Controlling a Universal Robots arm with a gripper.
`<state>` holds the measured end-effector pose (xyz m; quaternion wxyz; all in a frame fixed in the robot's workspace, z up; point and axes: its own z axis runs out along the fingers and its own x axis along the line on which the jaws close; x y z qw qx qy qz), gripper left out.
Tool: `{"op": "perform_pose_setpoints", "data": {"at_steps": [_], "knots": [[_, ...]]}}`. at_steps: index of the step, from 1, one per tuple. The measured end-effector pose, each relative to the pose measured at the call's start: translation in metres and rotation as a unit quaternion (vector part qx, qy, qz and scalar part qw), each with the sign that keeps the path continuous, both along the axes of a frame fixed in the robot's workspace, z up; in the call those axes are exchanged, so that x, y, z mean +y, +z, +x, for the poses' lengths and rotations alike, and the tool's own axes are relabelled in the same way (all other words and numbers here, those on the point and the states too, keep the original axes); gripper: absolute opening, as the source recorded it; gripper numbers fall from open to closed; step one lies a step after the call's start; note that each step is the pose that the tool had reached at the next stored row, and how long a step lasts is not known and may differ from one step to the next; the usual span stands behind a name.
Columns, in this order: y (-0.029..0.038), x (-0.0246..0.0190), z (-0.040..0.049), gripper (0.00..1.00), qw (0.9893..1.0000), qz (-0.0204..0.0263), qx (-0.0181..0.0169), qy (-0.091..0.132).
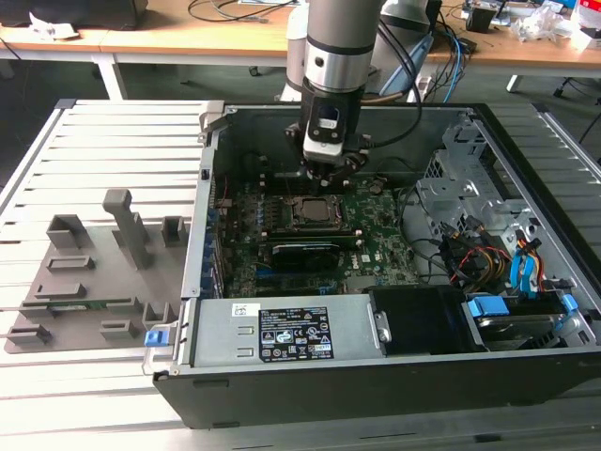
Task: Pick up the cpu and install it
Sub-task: 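Install the first cpu locking lever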
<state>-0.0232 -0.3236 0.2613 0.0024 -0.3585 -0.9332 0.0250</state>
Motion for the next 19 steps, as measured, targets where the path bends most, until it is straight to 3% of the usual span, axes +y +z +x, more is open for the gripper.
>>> {"op": "perform_pose_setpoints", "data": {"at_steps": [6, 9, 19], "knots": [[0.0000, 0.0000, 0.0000, 0.11, 0.9993, 0.0000, 0.0000, 0.037], [0.0000, 0.0000, 0.0000, 0.11, 0.9981, 0.0000, 0.0000, 0.061], [0.0000, 0.0000, 0.0000, 0.11, 0.9945, 0.0000, 0.0000, 0.105]]}}
